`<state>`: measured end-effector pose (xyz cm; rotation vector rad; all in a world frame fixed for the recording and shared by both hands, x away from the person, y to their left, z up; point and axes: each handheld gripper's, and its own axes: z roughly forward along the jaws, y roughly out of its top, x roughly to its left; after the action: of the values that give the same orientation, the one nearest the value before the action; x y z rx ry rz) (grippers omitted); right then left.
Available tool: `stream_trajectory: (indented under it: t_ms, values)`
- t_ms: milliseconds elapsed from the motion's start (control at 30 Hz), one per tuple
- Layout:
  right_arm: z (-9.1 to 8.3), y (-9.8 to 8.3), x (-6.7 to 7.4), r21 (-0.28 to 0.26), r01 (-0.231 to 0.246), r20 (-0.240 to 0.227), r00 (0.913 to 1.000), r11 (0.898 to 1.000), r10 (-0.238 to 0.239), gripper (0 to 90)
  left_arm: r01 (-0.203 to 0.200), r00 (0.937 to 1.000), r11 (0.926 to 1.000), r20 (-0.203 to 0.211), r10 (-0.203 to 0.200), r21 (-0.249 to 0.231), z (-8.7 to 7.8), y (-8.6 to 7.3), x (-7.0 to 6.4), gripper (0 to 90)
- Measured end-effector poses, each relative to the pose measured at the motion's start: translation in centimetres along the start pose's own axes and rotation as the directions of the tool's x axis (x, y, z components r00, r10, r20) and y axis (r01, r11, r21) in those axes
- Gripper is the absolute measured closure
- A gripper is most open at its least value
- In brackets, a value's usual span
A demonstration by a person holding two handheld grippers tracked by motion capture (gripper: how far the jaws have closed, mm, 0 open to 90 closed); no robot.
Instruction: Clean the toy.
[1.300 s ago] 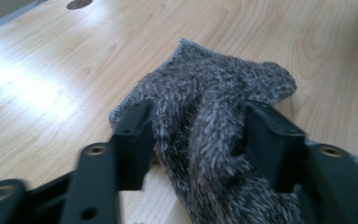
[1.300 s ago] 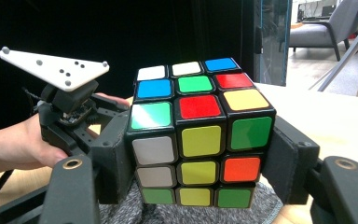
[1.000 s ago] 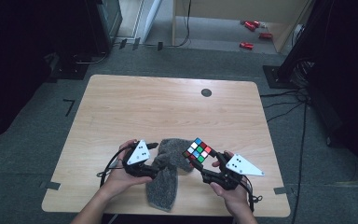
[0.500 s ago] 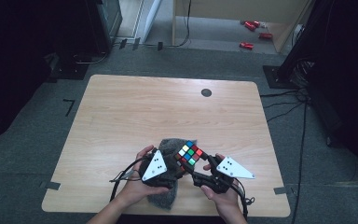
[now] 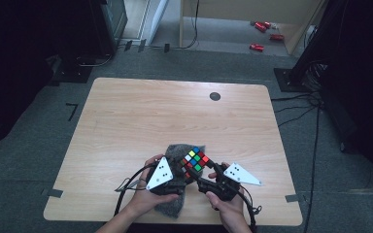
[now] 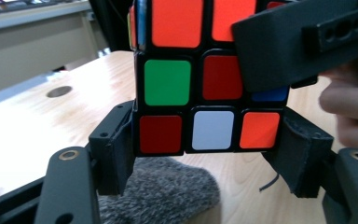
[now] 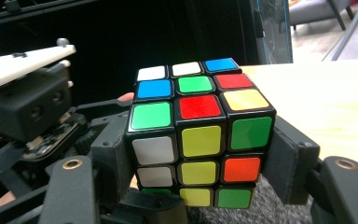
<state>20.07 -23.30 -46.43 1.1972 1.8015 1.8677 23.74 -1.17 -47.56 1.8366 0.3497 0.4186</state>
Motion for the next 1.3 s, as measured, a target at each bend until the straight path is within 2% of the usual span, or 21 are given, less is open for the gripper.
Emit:
stream_trajectory:
  t_ms: [133,200,300,467,633,700,733,800,933,1000,1100,1200,1300]
  values:
    - [0.1,-0.2,-0.3,0.002,-0.038,-0.004,0.9993,0.999,0.038,34.4,-0.002,0.9999,1.0,-0.012,0.002,0.005,0.0,-0.1,0.0,33.7]
    - [0.2,-0.1,-0.3,0.007,-0.04,-0.004,0.9992,0.999,0.04,34.1,0.0,1.0,1.0,-0.007,0.0,0.001,-0.1,-0.1,0.1,34.2]
    - [0.2,0.1,-0.4,0.026,-0.026,-0.021,0.9994,0.999,0.026,32.2,0.007,0.9999,0.9999,0.009,-0.007,-0.011,-0.4,-0.1,0.5,34.5]
    - [0.0,0.6,-0.4,0.053,0.031,-0.059,0.9979,0.998,-0.027,30.2,0.026,0.9993,0.9994,0.029,-0.025,-0.023,-1.0,0.0,1.2,34.7]
    - [-0.2,0.6,-0.7,0.077,0.064,-0.089,0.9944,0.995,-0.057,32.1,0.048,0.9981,0.9984,0.041,-0.046,-0.03,-1.5,0.0,2.0,34.8]
    - [-0.3,0.6,-1.0,0.083,0.058,-0.103,0.9934,0.995,-0.049,35.3,0.053,0.9978,0.998,0.041,-0.052,-0.034,-1.6,0.0,2.2,34.9]
    - [-0.3,0.6,-1.1,0.085,0.067,-0.098,0.9934,0.994,-0.059,40.0,0.06,0.9972,0.9975,0.046,-0.058,-0.038,-1.7,0.0,2.3,34.9]
    - [-0.4,0.6,-1.3,0.082,0.068,-0.103,0.9929,0.994,-0.059,41.5,0.059,0.9978,0.9976,0.032,-0.058,-0.036,-1.9,0.0,2.5,34.9]
    - [-0.7,0.8,-1.5,0.077,0.081,-0.105,0.9918,0.994,-0.072,46.3,0.074,0.9966,0.9965,0.038,-0.073,-0.04,-2.2,0.0,3.0,35.0]
    - [-0.8,0.9,-1.6,0.073,0.087,-0.099,0.9919,0.994,-0.08,48.3,0.084,0.9955,0.9953,0.049,-0.081,-0.048,-2.4,0.1,3.2,35.0]
    - [-1.0,0.9,-1.9,0.072,0.124,-0.056,0.9912,0.99,-0.12,51.6,0.085,0.9942,0.9952,0.07,-0.081,-0.048,-2.6,0.2,3.4,35.0]
    - [-1.2,0.9,-2.1,0.072,0.19,0.008,0.9816,0.979,-0.191,55.7,0.073,0.9938,0.9967,0.087,-0.07,-0.035,-2.7,0.2,3.5,35.0]
    - [-1.4,1.0,-2.1,0.049,0.232,0.061,0.9702,0.971,-0.235,62.5,0.054,0.9932,0.9984,0.104,-0.053,-0.016,-2.7,0.3,3.4,35.0]
